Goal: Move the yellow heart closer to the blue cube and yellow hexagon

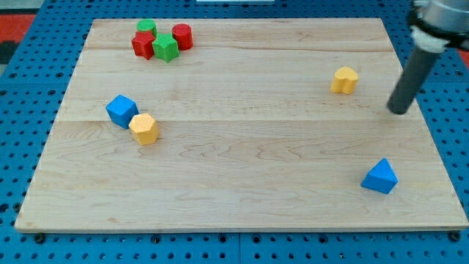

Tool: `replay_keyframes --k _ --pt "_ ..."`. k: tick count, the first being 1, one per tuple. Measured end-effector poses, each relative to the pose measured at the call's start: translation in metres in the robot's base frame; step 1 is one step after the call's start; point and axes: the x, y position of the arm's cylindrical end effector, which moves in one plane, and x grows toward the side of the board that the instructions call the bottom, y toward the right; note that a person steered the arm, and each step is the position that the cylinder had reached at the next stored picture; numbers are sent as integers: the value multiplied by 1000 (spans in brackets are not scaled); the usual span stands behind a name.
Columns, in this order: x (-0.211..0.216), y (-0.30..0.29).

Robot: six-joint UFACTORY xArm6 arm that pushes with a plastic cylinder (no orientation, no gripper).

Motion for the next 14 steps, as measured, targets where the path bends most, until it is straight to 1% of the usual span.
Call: replay_keyframes --k 1,2,3,4,5,6,8,9,10,11,12,13,14 --pt "-43 6" --pt "-62 -28" --pt "-32 -120" --pt "-33 -191" --pt "-42 -136" --pt "-63 -142" --pt "-55 -286" --pt "-55 -315" --pt "-67 -317" --pt "-66 -350" --pt "-30 -391" --pt "-47 -395" --pt "-75 -404"
